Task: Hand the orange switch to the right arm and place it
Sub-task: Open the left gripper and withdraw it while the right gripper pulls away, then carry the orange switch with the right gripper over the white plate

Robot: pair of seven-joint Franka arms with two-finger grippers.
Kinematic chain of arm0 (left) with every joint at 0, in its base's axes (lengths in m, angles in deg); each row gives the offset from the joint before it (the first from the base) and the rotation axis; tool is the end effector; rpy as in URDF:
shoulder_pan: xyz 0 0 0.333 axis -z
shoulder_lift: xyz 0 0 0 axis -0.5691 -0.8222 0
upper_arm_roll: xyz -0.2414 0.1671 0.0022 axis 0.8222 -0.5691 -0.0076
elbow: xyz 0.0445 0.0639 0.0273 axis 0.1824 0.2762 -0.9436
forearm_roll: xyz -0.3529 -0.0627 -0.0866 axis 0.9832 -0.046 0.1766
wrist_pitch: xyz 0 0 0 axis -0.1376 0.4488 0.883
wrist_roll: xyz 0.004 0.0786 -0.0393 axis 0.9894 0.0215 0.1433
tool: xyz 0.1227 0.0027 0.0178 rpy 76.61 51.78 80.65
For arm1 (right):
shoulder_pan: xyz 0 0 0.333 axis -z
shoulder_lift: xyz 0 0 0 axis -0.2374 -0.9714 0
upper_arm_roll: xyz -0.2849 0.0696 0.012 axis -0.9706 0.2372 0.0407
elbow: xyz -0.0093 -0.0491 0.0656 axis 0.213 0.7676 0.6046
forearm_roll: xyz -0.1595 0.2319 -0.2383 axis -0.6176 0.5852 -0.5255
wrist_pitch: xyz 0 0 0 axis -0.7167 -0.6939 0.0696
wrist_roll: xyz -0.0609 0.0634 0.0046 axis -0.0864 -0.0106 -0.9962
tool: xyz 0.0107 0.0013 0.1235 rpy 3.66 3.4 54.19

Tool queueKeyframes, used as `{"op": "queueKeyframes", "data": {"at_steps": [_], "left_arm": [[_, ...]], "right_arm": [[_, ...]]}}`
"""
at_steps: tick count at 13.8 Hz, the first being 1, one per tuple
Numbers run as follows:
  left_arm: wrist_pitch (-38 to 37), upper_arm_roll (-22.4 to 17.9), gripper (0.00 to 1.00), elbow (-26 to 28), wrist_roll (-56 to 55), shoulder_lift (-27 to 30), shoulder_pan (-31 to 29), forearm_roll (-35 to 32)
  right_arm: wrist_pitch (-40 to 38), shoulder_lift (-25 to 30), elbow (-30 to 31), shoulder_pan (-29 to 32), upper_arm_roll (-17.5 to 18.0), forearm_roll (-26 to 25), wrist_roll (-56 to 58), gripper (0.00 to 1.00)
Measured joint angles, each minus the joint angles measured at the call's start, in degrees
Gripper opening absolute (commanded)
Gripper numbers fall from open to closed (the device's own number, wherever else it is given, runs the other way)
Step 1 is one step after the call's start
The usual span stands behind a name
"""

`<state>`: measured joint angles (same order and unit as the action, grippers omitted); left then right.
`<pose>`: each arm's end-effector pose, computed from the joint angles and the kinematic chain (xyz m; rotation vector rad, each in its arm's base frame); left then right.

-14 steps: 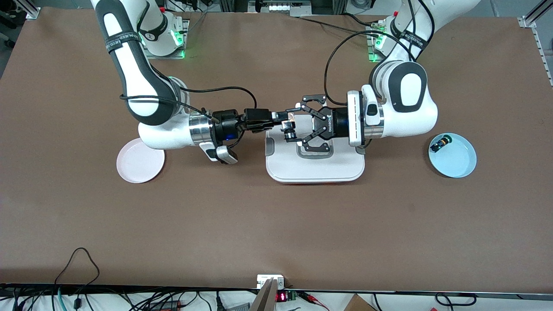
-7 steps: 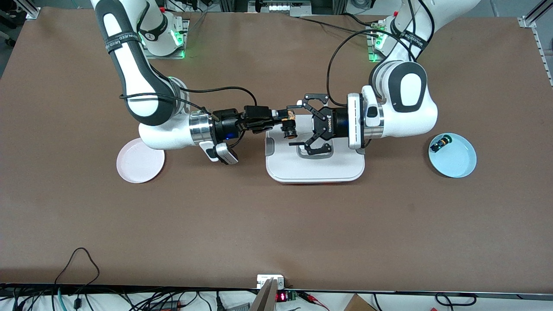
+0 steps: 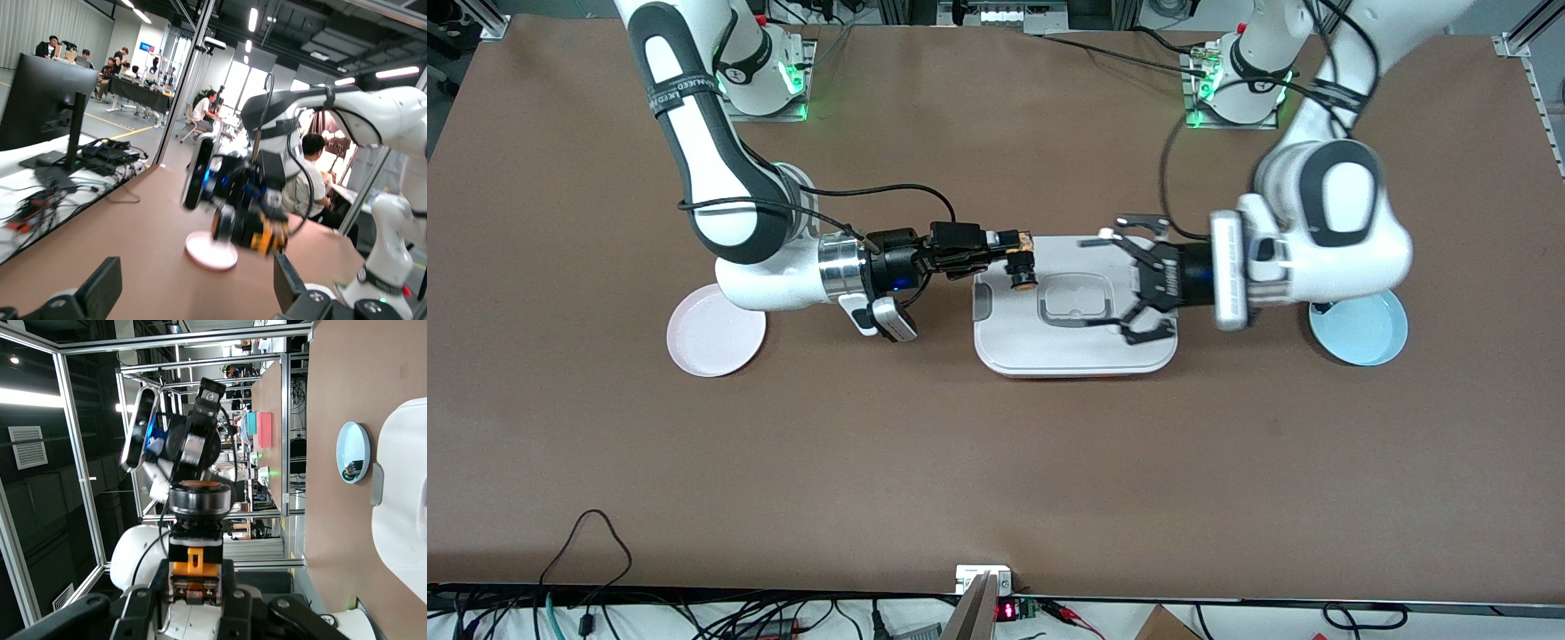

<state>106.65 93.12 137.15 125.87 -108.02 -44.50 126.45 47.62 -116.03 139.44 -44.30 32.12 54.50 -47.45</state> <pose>0.5929 -0.1977 0.4136 1.5178 -1.0140 0.9411 0.5539 0.3822 0.3773 -1.5307 -0.0632 0.1403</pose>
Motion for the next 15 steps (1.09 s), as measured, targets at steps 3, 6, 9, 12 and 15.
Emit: {"op": "queueKeyframes", "data": {"at_steps": [3, 6, 9, 12, 15], "left_arm": [[-4.58, -5.17, 1.00, -0.02, -0.03, 0.36, -6.86, -12.94], [-7.17, -12.36, 1.00, -0.07, 0.71, 1.00, -8.22, -18.29], [-7.07, -17.09, 1.00, -0.40, 2.38, 1.28, -8.17, -28.17], [-2.23, -19.20, 1.00, -2.94, -3.50, 2.04, -8.17, -42.96], [-0.61, -21.42, 1.00, -4.43, -20.33, 3.21, -8.14, -54.33]], "right_arm": [[-0.41, 0.13, -0.02, 1.84, -0.45, -3.70, 0.27, 0.11], [-2.63, 0.27, -0.02, 5.60, -0.85, -9.00, 0.33, 0.11], [-7.02, 0.28, 0.05, 11.01, -1.22, -18.99, 0.44, 0.11], [-10.17, 0.42, 0.02, 15.56, -1.34, -31.32, 1.49, 0.11], [-11.03, 0.83, -0.04, 17.71, -1.37, -46.19, 3.58, 0.11]]}}
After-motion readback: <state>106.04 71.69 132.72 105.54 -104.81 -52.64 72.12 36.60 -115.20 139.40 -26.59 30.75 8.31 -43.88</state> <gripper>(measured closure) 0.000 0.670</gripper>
